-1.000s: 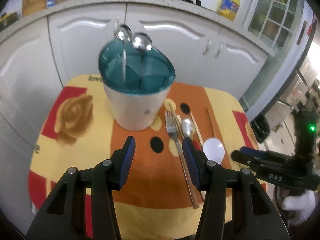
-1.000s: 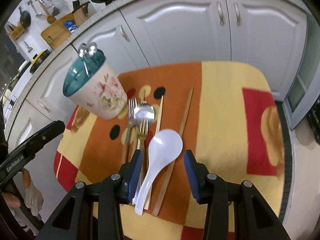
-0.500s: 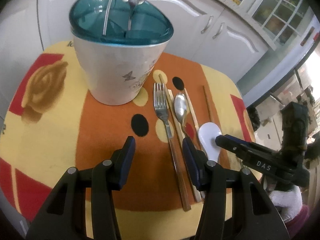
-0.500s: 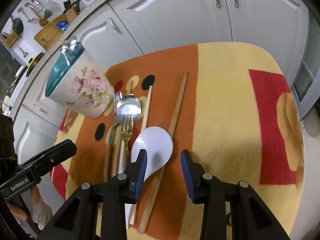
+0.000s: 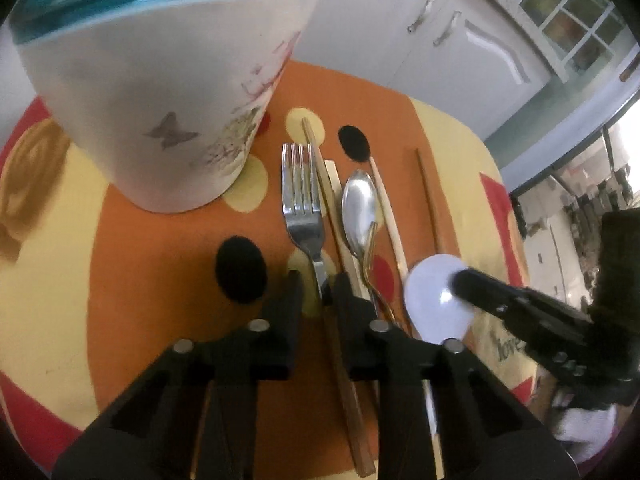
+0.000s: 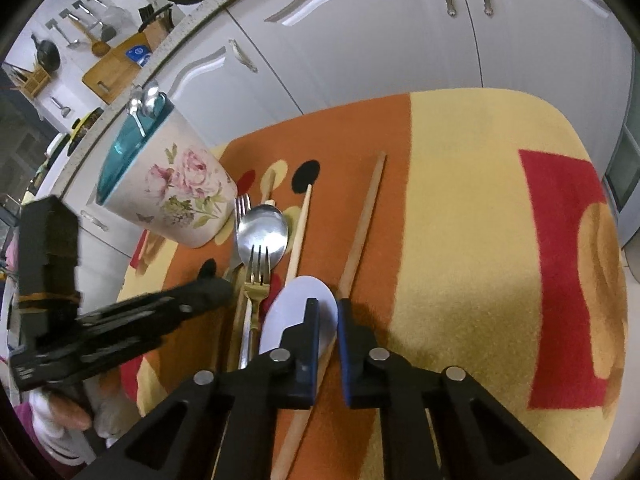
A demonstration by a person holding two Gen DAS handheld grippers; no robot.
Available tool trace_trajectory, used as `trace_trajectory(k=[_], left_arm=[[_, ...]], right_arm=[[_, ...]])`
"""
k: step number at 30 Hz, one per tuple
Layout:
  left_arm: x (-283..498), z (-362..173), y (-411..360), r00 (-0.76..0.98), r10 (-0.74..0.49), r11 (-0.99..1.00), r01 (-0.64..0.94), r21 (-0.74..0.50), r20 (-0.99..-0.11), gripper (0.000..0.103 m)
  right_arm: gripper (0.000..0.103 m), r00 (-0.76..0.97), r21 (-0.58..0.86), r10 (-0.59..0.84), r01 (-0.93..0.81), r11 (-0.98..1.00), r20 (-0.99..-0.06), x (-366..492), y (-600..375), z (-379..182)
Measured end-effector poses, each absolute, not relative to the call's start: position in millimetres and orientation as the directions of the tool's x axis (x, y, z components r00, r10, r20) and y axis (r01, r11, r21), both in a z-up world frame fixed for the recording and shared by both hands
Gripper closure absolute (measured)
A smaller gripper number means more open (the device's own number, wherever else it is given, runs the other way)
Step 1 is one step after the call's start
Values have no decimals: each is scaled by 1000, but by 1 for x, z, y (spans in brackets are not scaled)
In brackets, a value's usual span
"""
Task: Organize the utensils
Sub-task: 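Grasp the fork with the left tool while the right grasps the white ceramic spoon, then lift the fork and ceramic spoon and carry them toward the holder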
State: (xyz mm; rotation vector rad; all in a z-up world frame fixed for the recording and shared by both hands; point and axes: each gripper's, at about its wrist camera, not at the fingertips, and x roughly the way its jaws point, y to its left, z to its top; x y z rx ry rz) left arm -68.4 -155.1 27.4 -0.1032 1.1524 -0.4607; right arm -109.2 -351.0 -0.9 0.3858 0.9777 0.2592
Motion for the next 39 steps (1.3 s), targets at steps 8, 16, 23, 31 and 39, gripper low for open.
trace_trajectory(k=[8, 16, 23, 31, 39], left_arm=[[-84, 29, -139, 276, -431, 881, 332, -335, -859, 97], [-105, 32, -122, 251, -394, 888, 353, -295, -884, 97], [-101, 32, -136, 247, -350, 895, 374, -245, -904, 88], [-96, 32, -145, 262, -343, 887, 408, -219, -902, 84], [-102, 45, -122, 303, -432, 870, 389, -303, -850, 98]], right_arm=[[99, 544, 443, 408, -72, 893, -733, -120, -354, 12], [100, 517, 462, 428, -68, 884, -742, -130, -353, 5], [99, 480, 500, 451, -29, 865, -752, -126, -359, -4], [96, 461, 542, 489, -22, 840, -740, -125, -361, -13], [100, 532, 506, 472, -92, 858, -703, -139, -354, 22]])
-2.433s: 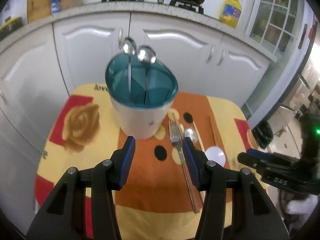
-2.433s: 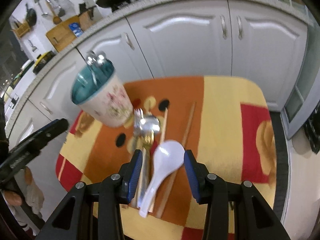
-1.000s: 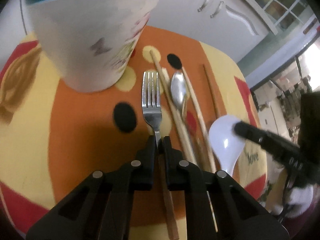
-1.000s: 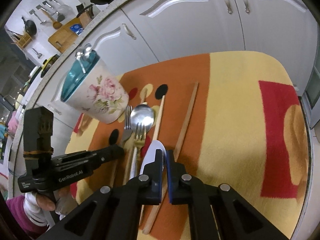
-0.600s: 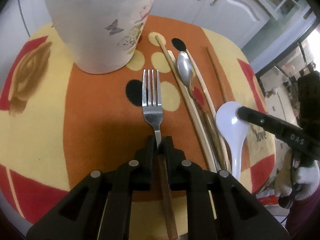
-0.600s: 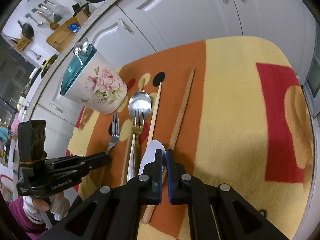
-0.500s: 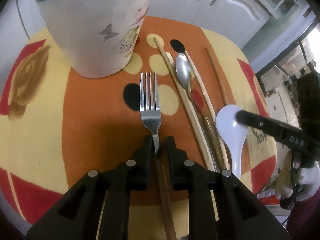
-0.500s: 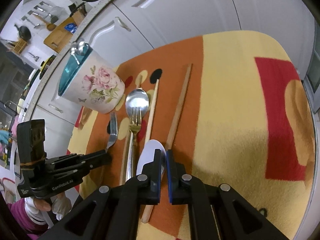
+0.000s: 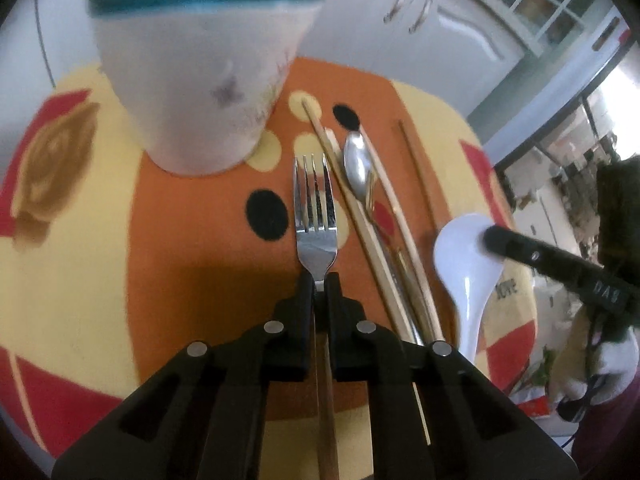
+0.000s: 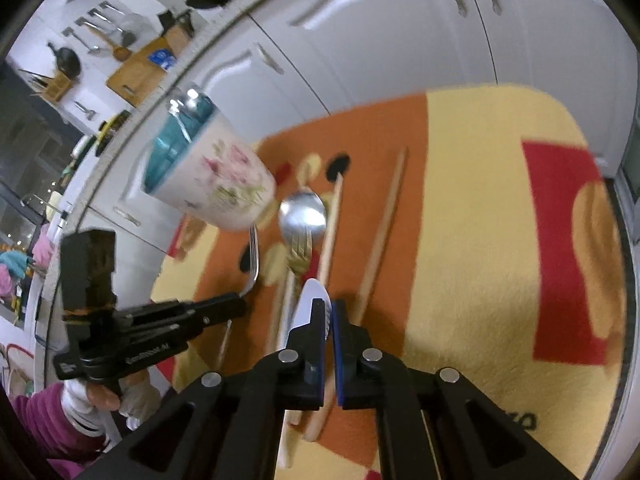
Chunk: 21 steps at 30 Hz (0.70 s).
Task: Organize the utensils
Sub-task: 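Lift the fork and ceramic spoon and carry them toward the holder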
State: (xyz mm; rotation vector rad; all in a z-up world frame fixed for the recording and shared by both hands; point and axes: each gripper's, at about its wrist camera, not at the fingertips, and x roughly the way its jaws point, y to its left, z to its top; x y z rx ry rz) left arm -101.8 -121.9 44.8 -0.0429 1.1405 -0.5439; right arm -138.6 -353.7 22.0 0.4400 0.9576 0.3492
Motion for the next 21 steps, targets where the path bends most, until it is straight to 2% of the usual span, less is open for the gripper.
trace_trajectory(k=[21], left_arm=[[-115, 164, -79, 493, -576, 813, 433, -390, -653, 99]], right_arm=[[100, 673, 413, 461, -247, 877, -578, -127, -325, 132]])
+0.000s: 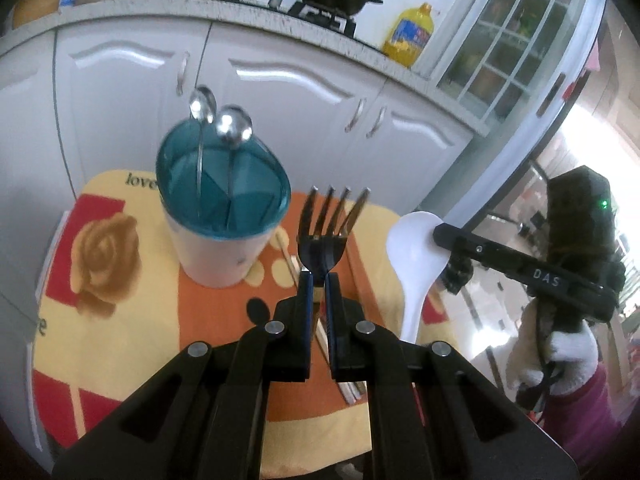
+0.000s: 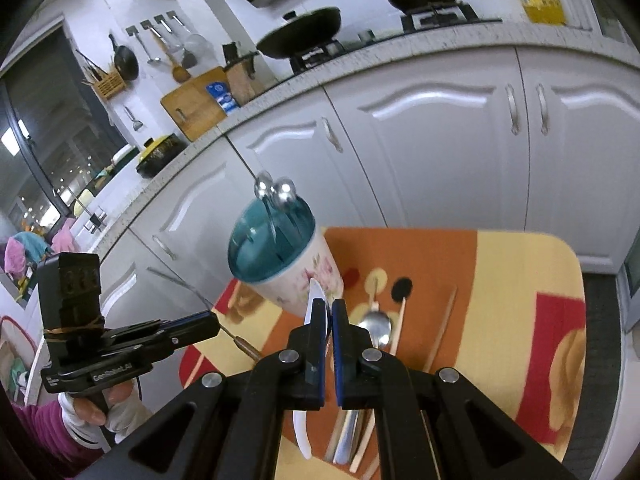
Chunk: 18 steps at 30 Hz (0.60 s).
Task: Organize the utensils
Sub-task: 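Lift the fork and ceramic spoon and carry them toward the holder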
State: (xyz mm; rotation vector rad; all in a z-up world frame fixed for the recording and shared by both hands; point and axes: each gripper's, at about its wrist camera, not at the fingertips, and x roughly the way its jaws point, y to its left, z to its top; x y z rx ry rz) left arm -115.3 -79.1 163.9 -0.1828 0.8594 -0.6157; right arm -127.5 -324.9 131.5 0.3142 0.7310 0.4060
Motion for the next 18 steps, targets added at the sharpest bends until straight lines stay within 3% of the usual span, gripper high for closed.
trace_trajectory(k=[11, 18], left_arm=[[-106, 212, -55, 563, -584, 811, 433, -393, -585, 99], [-75, 246, -39, 665, -515, 857, 383, -345, -541, 99]], right_arm=[[100, 721, 369, 465, -304, 878, -514, -111, -313, 183], [100, 779, 309, 425, -307, 900, -461, -84, -290, 215]])
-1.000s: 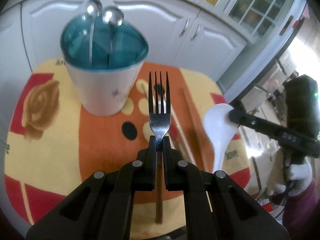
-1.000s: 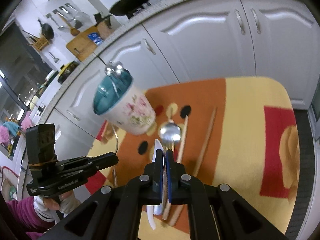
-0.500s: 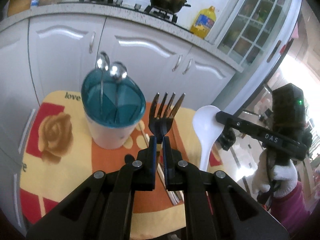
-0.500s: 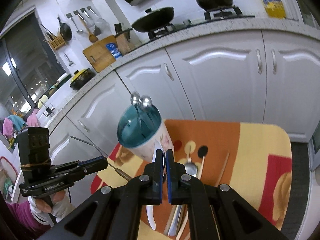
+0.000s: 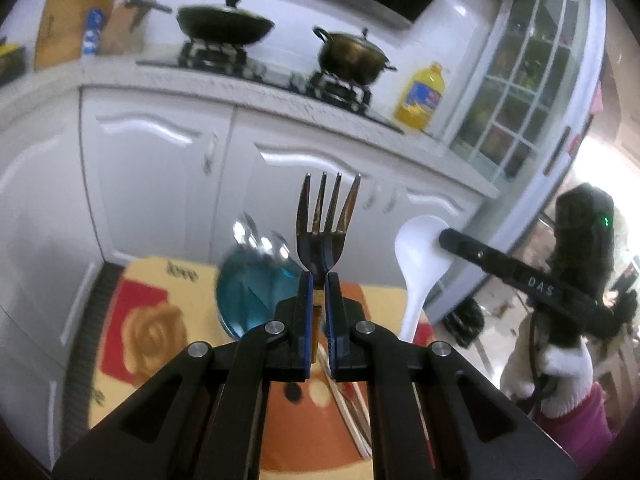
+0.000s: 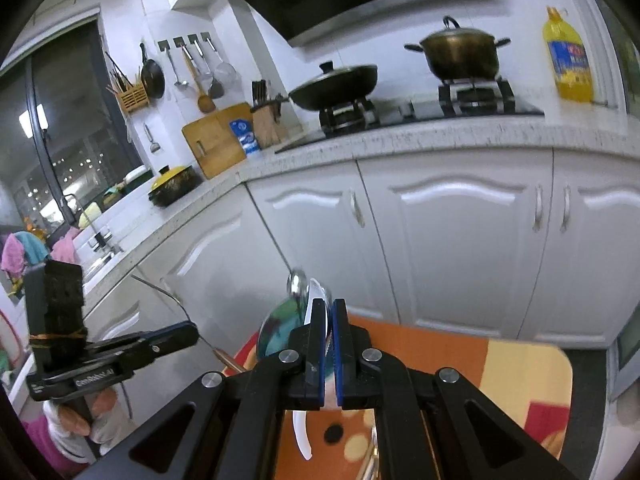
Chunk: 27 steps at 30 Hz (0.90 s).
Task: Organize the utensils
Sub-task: 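Lift the fork and ceramic spoon and carry them toward the holder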
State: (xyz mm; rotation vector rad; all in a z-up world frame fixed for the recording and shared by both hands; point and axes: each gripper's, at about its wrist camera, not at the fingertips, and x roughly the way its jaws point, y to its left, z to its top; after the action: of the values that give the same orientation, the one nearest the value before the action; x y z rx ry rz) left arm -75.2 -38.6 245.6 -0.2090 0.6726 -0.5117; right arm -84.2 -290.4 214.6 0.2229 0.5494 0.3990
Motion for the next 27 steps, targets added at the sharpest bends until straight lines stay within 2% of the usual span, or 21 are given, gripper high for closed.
trace_trajectory(k=[9, 16, 27], left_arm=[[-29, 245, -27, 713, -441, 896, 314, -314, -545, 99], [-6, 227, -32, 708, -398, 917, 287, -278, -583, 99], [2, 181, -49, 642, -369, 929, 268, -254, -672, 99]], right_arm=[[100, 818, 282, 371, -267, 922, -439, -25, -260, 218], [100, 844, 227, 304, -224, 948, -441, 10, -244, 195], [100, 776, 226, 317, -228, 947, -545, 23, -237, 140]])
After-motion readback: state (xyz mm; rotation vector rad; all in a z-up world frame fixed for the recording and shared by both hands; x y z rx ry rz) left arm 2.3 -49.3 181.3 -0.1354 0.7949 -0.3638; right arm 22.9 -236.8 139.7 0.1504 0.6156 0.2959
